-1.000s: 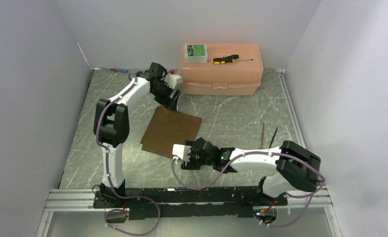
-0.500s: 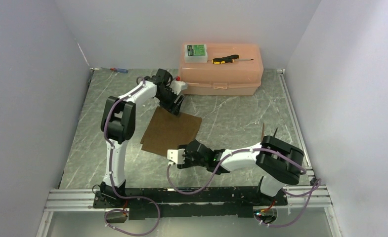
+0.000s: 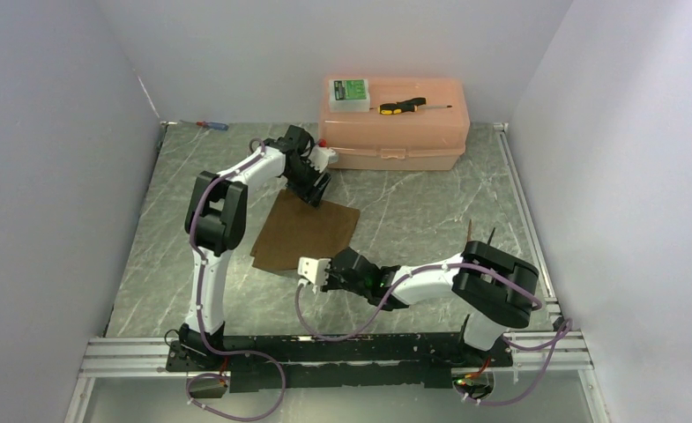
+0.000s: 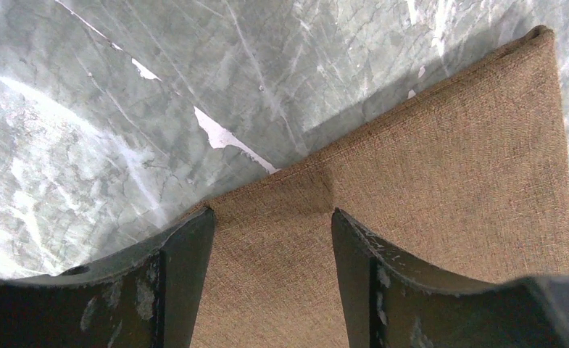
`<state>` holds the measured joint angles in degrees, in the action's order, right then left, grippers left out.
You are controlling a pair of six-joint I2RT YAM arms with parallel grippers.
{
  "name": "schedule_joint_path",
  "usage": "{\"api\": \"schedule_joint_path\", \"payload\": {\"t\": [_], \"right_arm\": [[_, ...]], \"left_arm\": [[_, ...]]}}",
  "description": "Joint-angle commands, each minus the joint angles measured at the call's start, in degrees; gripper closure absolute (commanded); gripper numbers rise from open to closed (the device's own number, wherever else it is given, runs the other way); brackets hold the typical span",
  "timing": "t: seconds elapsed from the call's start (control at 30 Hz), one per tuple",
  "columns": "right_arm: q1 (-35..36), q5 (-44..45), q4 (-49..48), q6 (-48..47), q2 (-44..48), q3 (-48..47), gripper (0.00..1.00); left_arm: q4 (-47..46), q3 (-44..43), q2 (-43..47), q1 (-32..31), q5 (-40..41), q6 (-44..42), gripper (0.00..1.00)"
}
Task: Fold the napkin into a case and place the utensils inside
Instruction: Pick up the lower triangle-folded napkin from the center of the board, then fold the lower triangle-folded napkin at the center of the board.
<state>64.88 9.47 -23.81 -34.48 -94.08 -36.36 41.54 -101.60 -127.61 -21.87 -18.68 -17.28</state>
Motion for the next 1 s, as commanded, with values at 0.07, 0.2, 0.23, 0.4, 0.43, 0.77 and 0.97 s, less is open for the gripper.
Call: {"api": "schedule_joint_path", "payload": {"t": [0.07, 0.2, 0.23, 0.4, 0.43, 0.77, 0.97], "right_arm": [[-2.3, 4.7, -8.7, 8.1, 2.0, 0.0, 1.00], [-5.2, 0.3, -8.7, 12.8, 2.5, -0.6, 1.00], [-5.7, -0.6, -8.6, 14.3, 2.5, -0.9, 1.00], [-9.9, -4.5, -8.6, 19.4, 2.4, -1.2, 1.00], [-10.8, -5.5, -8.5, 20.1, 2.4, -1.4, 1.00], [-15.7, -7.8, -7.8, 25.6, -0.9, -3.6, 1.00], [-17.9, -8.6, -6.4, 29.1, -3.1, -3.3, 1.00]], "left_arm": [[0.1, -0.3, -2.8, -0.2, 2.7, -2.1, 0.34], [1.0, -0.9, -3.3, -0.2, 3.1, -2.7, 0.35], [1.2, -1.1, -3.3, -0.2, 3.1, -3.0, 0.35], [1.4, -1.1, -3.3, -0.3, 3.0, -3.7, 0.37], [1.6, -1.3, -3.3, -0.3, 3.0, -3.7, 0.37], [2.1, -1.6, -4.0, -0.5, 3.1, -4.3, 0.41], [2.0, -1.6, -4.0, -0.5, 3.7, -4.3, 0.42]]}}
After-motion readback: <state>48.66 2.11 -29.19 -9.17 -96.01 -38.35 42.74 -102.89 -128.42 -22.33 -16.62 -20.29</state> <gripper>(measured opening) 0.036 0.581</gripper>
